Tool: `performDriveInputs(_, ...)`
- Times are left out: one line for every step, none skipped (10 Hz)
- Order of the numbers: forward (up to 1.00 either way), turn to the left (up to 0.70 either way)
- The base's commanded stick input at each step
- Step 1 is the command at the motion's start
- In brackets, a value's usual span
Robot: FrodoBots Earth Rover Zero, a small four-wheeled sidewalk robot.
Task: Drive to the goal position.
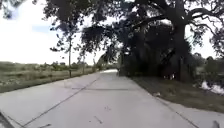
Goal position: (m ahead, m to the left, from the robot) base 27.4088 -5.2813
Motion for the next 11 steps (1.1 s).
performDriveInputs(1.00,0.00)
performDriveInputs(1.00,0.00)
performDriveInputs(1.00,0.00)
performDriveInputs(1.00,0.00)
performDriveInputs(1.00,0.00)
performDriveInputs(1.00,0.00)
performDriveInputs(1.00,0.00)
performDriveInputs(1.00,0.00)
performDriveInputs(1.00,0.00)
performDriveInputs(1.00,0.00)
performDriveInputs(1.00,0.00)
